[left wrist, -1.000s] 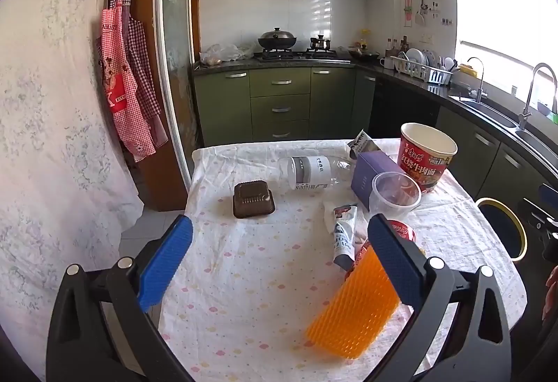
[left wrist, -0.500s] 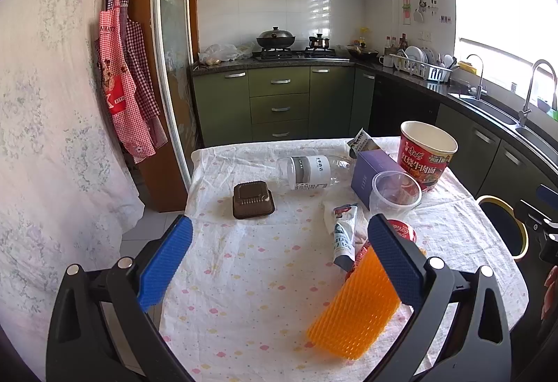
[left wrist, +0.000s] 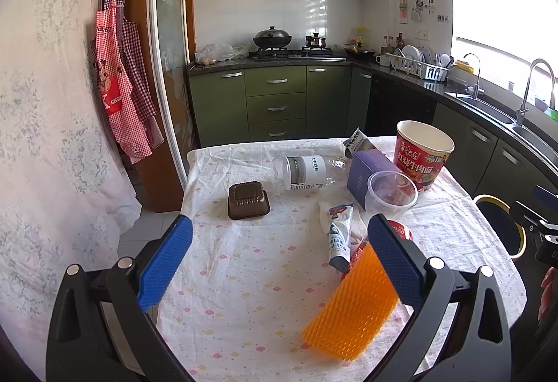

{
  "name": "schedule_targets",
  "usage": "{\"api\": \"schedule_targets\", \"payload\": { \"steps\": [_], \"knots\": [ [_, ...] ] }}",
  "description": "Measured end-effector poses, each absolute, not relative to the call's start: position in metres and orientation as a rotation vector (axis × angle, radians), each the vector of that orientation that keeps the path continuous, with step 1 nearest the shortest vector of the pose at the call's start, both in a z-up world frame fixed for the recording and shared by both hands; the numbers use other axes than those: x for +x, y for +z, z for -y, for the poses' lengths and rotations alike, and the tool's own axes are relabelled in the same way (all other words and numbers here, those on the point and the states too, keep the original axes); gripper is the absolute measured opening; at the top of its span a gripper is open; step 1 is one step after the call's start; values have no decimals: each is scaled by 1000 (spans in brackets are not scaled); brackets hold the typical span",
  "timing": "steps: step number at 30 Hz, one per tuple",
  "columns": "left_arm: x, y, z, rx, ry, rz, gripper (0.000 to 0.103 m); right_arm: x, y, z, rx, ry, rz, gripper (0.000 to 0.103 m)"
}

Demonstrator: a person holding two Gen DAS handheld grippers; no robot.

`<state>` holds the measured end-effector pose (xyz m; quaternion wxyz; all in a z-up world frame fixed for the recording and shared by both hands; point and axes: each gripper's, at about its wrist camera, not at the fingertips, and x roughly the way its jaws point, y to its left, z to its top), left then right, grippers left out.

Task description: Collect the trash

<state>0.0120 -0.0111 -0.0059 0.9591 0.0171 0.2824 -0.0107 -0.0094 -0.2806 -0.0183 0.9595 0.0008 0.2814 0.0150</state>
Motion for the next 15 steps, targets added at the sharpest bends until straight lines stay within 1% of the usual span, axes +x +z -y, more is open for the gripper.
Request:
{"api": "schedule_targets", "payload": {
  "steps": [15],
  "knots": [
    [11,-7,12,36,-27,-575,99,-9,-19,281,6,32,-573,97]
  ]
}}
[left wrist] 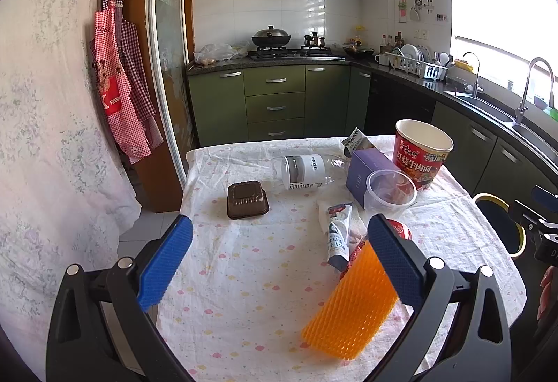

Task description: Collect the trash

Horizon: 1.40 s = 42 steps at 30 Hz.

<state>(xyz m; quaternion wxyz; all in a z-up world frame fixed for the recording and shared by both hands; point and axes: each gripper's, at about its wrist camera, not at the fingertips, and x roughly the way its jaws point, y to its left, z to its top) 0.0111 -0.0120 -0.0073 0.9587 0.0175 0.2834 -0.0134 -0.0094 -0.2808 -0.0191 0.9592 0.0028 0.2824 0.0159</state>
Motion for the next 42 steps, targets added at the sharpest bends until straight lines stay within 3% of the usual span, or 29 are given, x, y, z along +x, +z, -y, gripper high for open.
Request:
{"api": "schedule_targets", "payload": {
  "steps": [42],
  "knots": [
    [35,-22,10,26,-49,-625,99,15,-29,281,13,70,-644,97]
  ]
}}
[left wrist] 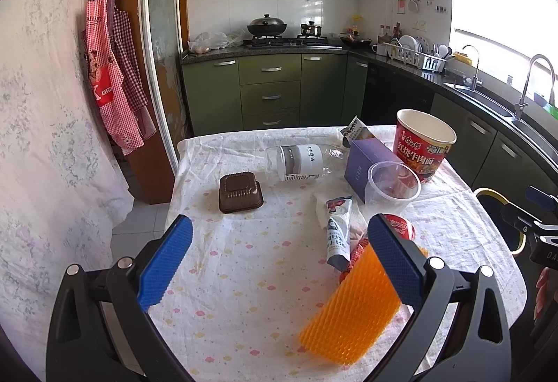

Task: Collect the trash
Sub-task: 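Grasp the red-and-white paper noodle bucket by its rim with the right tool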

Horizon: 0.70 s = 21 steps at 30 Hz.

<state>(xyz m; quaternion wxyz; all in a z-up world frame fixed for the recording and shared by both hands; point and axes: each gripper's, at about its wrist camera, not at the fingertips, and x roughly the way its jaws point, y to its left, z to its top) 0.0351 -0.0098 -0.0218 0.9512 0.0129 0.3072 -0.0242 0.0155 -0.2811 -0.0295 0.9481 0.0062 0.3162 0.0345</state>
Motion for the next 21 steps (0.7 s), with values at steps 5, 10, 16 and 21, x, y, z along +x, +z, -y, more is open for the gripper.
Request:
{"api": "schedule_targets", "payload": {
  "steps": [5,10,16,21],
  "knots": [
    [74,-25,6,30,-59,-638,99,61,-14,302,31,143,-717,97],
    [125,-26,0,23,-40,-659,99,142,11,339,75,155,-804,97],
    [159,-28,4,43,-39,-655,99,248,-3,375,134,112,-1019,68],
    [179,-42,11,43,-74,-691,99,307,-50,384,122,40,-1222,46]
  ]
}}
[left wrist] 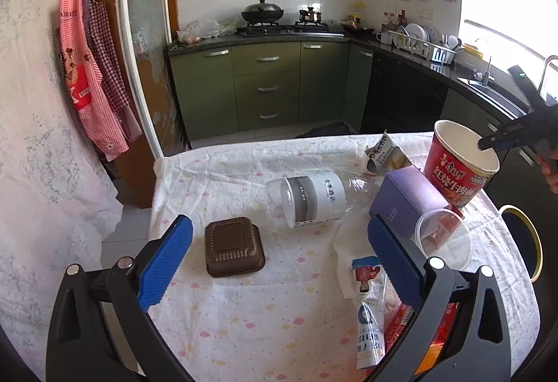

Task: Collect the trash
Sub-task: 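Grasp the red-and-white paper noodle bucket by its rim with the right tool, then carry the noodle bucket into the yellow-rimmed bin with right tool while left grasps orange foam net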

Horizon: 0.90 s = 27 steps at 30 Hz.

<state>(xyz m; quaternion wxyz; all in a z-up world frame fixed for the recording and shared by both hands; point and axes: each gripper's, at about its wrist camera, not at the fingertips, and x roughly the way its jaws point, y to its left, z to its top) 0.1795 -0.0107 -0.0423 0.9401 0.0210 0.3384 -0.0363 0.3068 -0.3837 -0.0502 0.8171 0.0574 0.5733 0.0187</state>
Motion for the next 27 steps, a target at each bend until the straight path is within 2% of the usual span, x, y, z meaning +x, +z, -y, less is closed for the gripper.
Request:
{"api": "schedule_targets", "payload": {
  "steps": [4,6,12,19,23,27],
  "knots": [
    [183,-54,15,57,-86,-707,99,329,-83,387,157,23,-1332,14],
    [183,-57,15,61,-94,-712,99,334,-94,388,181,33,-1367,3],
    [177,-56,15,61,-104,-714,99,323,-79,398,220,52,-1319,3],
    [162,-49,22,65,-167,-720,99,239,-22,470,252,-28,-1218,3],
    [155,-48,30,47,-222,-737,99,190,-43,540,299,-192,-1248,3],
    [146,-49,44,38,-289,-758,99,163,-93,589,341,-301,-1312,3]
  ]
}}
